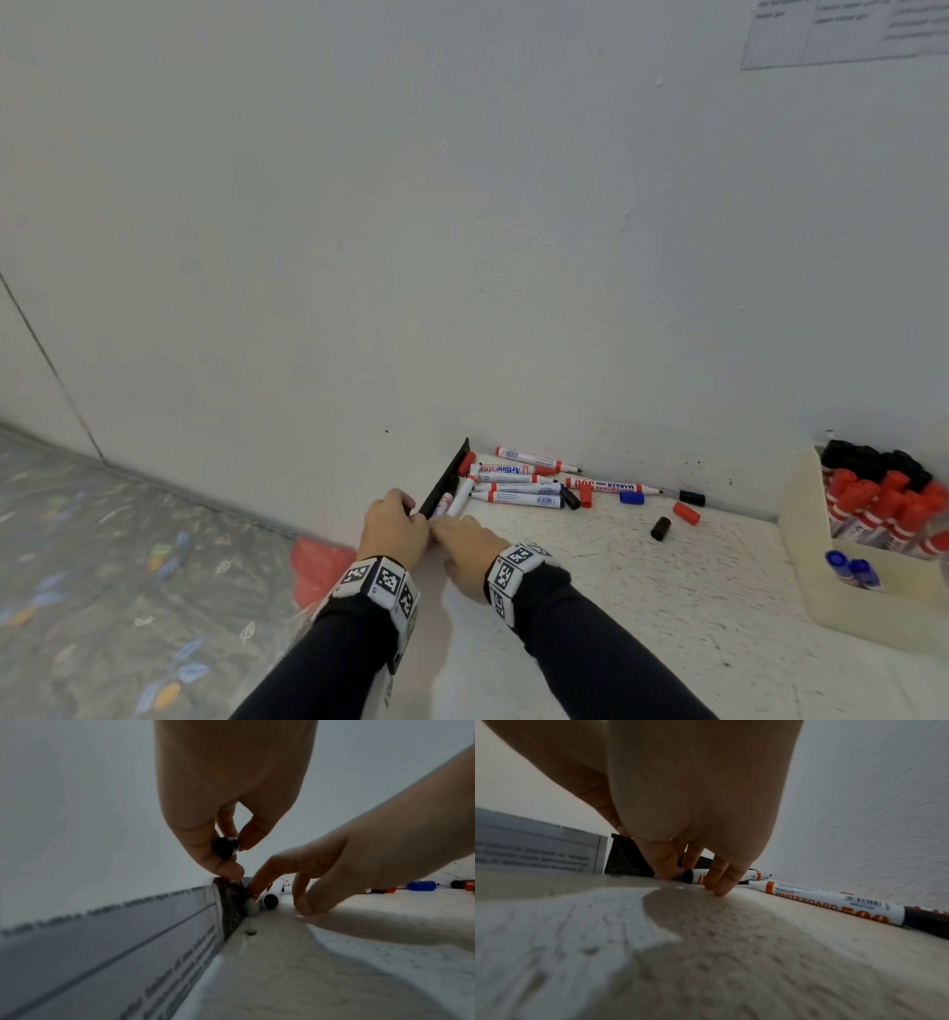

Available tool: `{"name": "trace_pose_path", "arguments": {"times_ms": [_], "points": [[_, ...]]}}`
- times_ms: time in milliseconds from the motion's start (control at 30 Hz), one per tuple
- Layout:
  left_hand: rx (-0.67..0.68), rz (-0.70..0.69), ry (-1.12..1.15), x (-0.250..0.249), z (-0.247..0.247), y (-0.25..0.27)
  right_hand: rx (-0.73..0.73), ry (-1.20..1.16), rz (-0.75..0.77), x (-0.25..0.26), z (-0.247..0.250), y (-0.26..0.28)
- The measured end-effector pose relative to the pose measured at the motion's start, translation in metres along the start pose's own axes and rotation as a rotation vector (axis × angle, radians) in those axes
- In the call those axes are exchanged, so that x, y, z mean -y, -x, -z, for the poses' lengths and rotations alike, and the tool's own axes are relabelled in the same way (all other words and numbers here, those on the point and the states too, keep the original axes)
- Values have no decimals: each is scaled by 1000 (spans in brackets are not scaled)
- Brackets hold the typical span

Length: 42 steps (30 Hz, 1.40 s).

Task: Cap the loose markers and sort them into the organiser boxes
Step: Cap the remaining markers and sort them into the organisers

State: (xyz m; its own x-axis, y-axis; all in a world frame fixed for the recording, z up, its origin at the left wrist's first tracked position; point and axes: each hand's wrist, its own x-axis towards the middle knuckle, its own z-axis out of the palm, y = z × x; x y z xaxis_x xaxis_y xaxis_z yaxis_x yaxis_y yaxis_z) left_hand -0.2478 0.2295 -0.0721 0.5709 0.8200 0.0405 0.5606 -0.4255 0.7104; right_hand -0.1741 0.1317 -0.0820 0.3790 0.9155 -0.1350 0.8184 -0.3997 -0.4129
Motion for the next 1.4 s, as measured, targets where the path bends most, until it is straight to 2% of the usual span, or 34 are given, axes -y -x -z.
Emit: {"name": "trace_pose_path", "arguments": {"times_ms": [133, 333, 400, 533, 633, 833, 933, 1033, 1133, 1200, 1300, 1367, 1400], "points": [[-18, -11, -27, -2, 0, 0, -63, 248, 30, -1, -1, 1], [15, -23, -37, -4, 1, 4, -68, 278, -213, -18, 5, 8], [42, -42, -40, -6, 1, 6, -104, 216, -265, -27, 10, 11], [76, -96, -35, -10, -3, 14, -234, -72, -373, -46, 28, 23], [77, -121, -40, -18, -10, 21, -350, -130, -423, -68, 41, 39], [38, -73, 347, -47, -33, 38, -488, -53, -407, -103, 64, 93], [19, -41, 528, -59, -47, 46, -514, -119, -347, -117, 67, 122], [97, 13, 672, -68, -66, 50, -510, -221, -307, -126, 69, 143], [313, 69, 789, -79, -82, 61, -474, -236, -308, -129, 68, 160], [390, 37, 691, -85, -91, 71, -417, -230, -377, -134, 64, 170], [382, -17, 467, -88, -104, 81, -225, -328, -535, -142, 56, 187], [415, -15, 410, -88, -110, 83, -124, -361, -586, -146, 52, 195], [437, -12, 405, -88, -111, 84, -122, -370, -587, -147, 51, 197]]}}
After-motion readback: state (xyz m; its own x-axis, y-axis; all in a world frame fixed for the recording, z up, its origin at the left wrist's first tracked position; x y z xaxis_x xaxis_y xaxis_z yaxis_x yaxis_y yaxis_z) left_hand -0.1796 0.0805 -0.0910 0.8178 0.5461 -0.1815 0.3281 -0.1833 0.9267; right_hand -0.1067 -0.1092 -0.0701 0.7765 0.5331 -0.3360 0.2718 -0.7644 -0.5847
